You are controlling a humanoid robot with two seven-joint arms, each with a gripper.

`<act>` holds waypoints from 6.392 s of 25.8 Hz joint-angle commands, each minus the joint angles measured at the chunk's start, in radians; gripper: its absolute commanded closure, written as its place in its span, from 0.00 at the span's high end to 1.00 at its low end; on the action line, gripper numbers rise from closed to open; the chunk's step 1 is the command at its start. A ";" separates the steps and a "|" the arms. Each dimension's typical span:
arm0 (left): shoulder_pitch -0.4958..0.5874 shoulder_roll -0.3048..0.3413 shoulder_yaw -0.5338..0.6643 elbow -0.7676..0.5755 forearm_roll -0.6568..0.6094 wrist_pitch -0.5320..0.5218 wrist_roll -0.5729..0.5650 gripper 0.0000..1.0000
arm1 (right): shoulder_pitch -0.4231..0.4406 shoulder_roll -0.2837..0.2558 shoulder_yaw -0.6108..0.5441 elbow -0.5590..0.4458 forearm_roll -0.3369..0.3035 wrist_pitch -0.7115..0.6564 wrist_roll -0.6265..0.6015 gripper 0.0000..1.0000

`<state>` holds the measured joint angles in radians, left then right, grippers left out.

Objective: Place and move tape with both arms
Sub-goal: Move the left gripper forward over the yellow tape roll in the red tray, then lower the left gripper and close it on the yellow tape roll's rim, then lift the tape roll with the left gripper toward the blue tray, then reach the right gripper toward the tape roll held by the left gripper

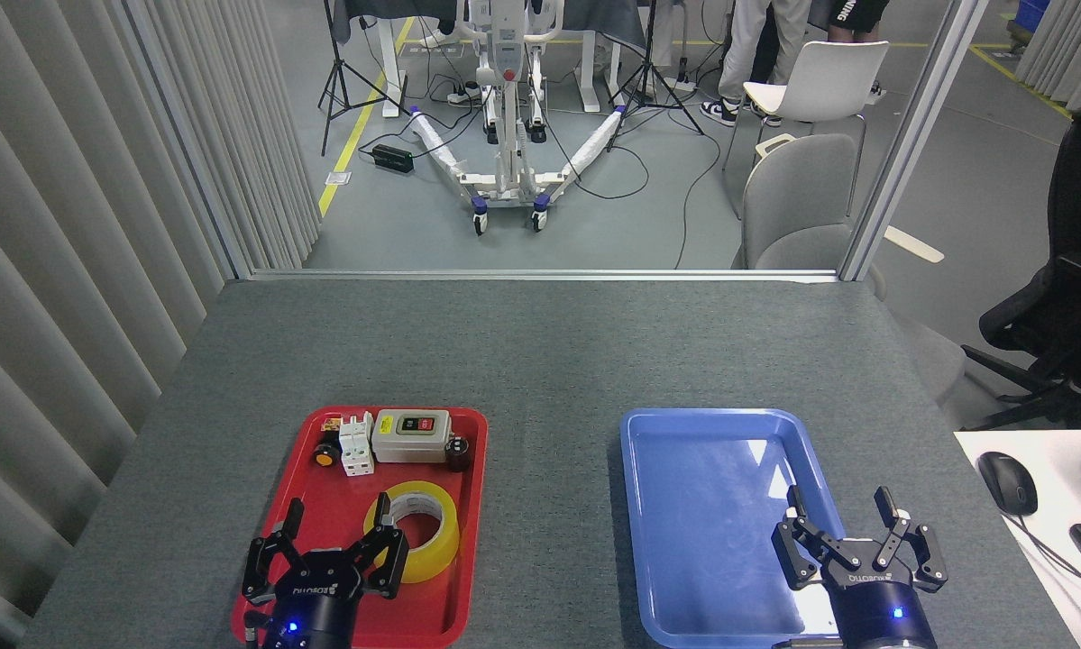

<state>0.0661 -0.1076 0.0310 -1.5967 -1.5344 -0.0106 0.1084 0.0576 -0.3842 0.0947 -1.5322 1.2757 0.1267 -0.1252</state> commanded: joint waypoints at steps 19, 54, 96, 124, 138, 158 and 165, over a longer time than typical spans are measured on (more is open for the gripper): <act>-0.281 -0.001 -0.016 0.313 0.013 0.067 0.008 1.00 | -0.001 0.008 0.004 0.004 0.002 0.001 -0.005 1.00; -0.450 0.082 0.069 0.274 0.085 0.067 -1.202 1.00 | 0.004 0.025 0.008 0.006 0.017 0.001 -0.005 1.00; -0.459 0.095 0.046 0.369 0.043 0.003 -1.179 0.33 | 0.004 0.111 0.011 0.007 0.086 0.005 -0.002 1.00; -0.308 -0.017 0.208 0.093 1.106 0.096 -1.202 0.00 | -0.007 0.097 0.010 0.004 0.120 -0.001 0.002 1.00; -0.189 -0.015 0.004 0.055 1.363 0.103 -1.262 0.00 | -0.056 -0.341 0.361 -0.164 -0.168 -0.130 -0.168 1.00; -0.132 -0.007 0.053 0.021 1.539 0.020 -1.524 0.00 | -0.295 -0.466 0.619 -0.164 -0.595 -0.656 -0.013 0.99; -0.123 -0.004 0.056 0.020 1.544 0.001 -1.530 0.00 | -0.282 -0.341 0.447 -0.158 -0.748 -0.792 0.328 1.00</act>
<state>-0.0600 -0.1130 0.0861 -1.5768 0.0084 -0.0042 -1.4215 -0.2259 -0.7986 0.6175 -1.6934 0.5969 -0.6134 0.0565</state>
